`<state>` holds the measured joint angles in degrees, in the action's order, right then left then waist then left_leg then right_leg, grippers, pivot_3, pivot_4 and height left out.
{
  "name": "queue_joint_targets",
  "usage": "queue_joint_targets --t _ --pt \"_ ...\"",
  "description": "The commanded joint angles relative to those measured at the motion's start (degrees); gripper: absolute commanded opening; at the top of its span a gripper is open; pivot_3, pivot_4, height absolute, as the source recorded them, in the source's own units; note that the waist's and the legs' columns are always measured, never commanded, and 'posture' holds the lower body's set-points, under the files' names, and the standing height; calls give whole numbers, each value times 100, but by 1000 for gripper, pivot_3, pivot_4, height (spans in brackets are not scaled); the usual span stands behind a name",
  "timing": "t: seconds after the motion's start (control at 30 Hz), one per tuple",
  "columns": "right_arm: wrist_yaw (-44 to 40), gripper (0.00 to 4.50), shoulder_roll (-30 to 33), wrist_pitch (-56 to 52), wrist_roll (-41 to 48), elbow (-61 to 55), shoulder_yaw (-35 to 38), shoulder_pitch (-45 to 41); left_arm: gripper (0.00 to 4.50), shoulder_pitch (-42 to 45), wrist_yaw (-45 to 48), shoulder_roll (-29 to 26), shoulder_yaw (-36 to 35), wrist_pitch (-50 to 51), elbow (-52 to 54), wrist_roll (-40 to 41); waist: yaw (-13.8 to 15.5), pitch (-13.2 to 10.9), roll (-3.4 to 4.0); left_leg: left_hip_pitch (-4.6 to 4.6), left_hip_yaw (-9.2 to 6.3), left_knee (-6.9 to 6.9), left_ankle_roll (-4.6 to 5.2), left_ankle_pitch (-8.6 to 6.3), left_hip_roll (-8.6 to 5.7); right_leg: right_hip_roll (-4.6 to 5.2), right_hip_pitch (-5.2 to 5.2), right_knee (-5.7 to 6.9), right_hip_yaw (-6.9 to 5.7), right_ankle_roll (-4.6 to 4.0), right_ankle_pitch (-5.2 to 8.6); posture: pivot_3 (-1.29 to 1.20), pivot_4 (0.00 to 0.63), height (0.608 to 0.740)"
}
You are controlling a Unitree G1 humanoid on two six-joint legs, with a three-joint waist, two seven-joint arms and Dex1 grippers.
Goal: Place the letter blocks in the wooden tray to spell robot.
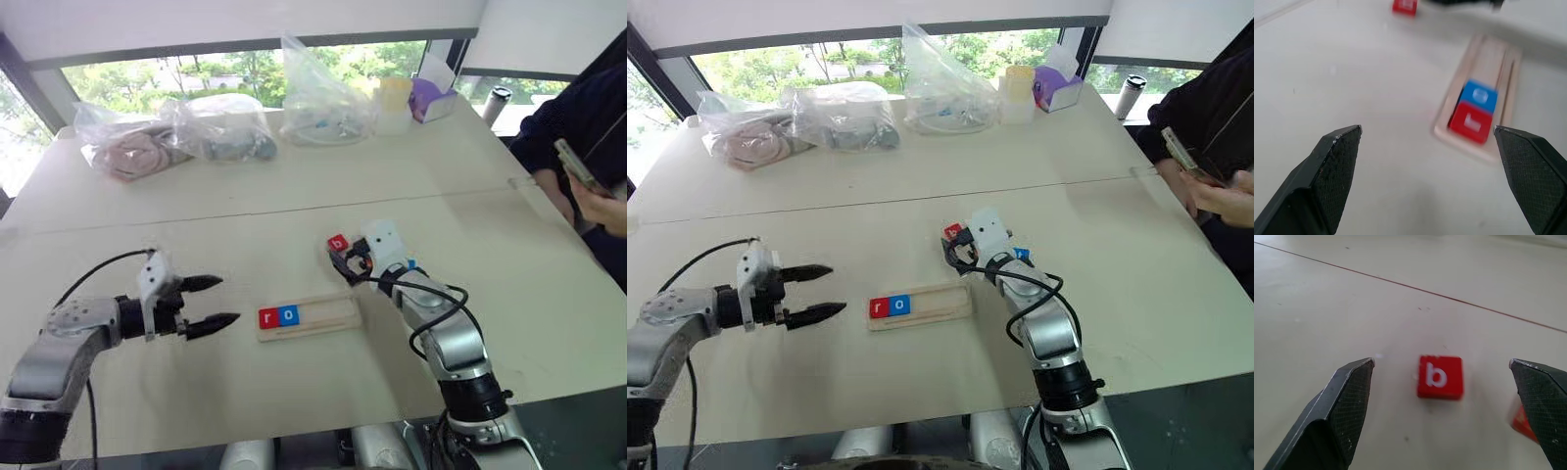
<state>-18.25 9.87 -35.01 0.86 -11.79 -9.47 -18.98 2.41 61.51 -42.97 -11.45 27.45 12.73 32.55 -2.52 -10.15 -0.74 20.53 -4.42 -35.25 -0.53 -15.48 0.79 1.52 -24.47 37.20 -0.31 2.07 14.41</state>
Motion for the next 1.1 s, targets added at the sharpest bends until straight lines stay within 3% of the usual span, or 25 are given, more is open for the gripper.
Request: queue_joint_targets --t 0.03,0.53,0.77,0.97,1.1 --pt "3 4500 -61 -7 -1 119 -88 -195 4469 190 -391 259 -322 486 555 802 20 -1 -2 1 0 0 -1 0 -1 2 2 -2 1 0 0 0 150 740" --pt "13 4500 -73 -621 56 1365 -23 -908 4469 345 -1178 583 -238 822 1164 1305 0 -10 -13 -3 -1 1 -13 7 -4 -6 3 -3 2 -24 -18 0 150 740" --pt "-6 1170 1 -889 22 1143 -102 -860 4500 394 -1246 641 -135 704 1098 1190 10 -9 -13 -3 0 -1 -14 8 -7 -7 4 -3 2 -23 -17 0 150 740" --pt "-110 1181 490 -1586 5 -398 -106 -404 4500 457 -1189 779 32 571 958 1089 52 -12 -9 2 -2 -1 -15 9 -9 -5 4 -7 1 -23 -17 0 150 740" --pt "-268 1181 986 -3004 336 -2113 321 160 4500 536 -1133 870 132 524 877 1091 104 -18 -13 10 -2 -1 -16 9 -16 2 2 -13 1 -11 -10 0 150 740"
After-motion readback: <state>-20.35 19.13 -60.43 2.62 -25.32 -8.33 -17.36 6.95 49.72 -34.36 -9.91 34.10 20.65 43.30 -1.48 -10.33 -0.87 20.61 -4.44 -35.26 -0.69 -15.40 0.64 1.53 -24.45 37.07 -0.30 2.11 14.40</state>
